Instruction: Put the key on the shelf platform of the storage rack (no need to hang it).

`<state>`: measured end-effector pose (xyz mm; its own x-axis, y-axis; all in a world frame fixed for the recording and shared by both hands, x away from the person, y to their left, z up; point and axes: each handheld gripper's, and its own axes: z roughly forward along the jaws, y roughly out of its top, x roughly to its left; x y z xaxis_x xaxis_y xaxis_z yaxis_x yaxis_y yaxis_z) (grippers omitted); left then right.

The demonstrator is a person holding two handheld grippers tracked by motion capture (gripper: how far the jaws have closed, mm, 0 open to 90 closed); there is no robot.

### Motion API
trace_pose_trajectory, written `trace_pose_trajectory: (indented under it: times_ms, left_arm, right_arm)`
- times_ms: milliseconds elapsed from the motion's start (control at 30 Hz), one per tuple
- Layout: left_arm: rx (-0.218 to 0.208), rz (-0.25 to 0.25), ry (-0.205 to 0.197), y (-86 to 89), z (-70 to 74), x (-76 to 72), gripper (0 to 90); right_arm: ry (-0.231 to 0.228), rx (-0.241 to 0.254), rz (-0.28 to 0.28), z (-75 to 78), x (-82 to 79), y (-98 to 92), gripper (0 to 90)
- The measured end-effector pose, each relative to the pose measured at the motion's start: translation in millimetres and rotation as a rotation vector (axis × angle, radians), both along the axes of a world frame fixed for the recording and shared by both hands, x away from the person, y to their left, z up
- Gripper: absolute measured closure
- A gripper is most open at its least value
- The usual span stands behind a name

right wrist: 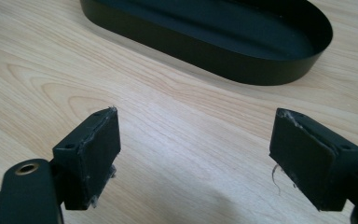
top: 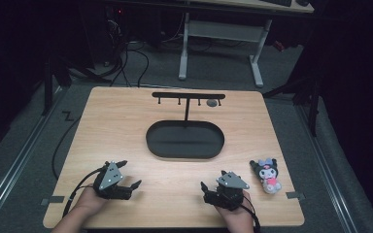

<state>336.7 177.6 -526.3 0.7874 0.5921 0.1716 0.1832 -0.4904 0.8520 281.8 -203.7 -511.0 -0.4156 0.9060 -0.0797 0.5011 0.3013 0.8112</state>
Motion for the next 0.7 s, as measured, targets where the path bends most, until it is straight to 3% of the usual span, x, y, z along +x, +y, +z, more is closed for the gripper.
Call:
trace_pose_trajectory:
  times_ms: [300, 700]
  left_arm:
    - [-0.001, -0.001, 0.004, 0.3, 0.1, 0.2, 15.4]
    - [0.000, -0.002, 0.003, 0.2, 0.1, 0.1, 15.4]
  right_arm:
    - [0.002, 0.028, -0.022, 0.5, 0.9, -8.4, 15.2]
    - [0.008, 0.024, -0.023, -1.0, 1.1, -9.6, 15.3]
